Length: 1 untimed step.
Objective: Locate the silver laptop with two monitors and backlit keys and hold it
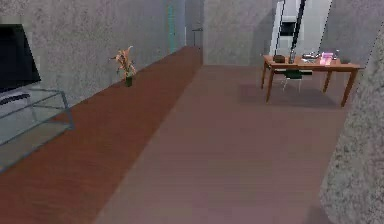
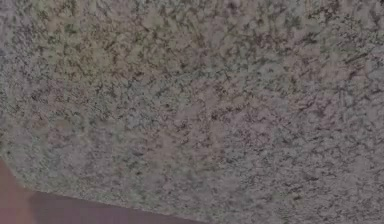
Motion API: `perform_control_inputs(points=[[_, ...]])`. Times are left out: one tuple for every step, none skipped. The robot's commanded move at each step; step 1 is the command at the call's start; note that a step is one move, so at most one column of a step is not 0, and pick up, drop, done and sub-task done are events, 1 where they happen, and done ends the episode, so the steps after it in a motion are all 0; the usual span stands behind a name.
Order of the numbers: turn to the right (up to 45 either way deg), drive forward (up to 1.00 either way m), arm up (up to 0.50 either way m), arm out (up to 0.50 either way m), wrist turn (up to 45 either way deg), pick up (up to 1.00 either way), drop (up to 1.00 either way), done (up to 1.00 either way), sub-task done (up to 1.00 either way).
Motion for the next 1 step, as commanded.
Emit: perform_control_inputs(points=[[0.0,1.0,0.0,0.0,0.0,0.0,0.0,0.0,0.0]])
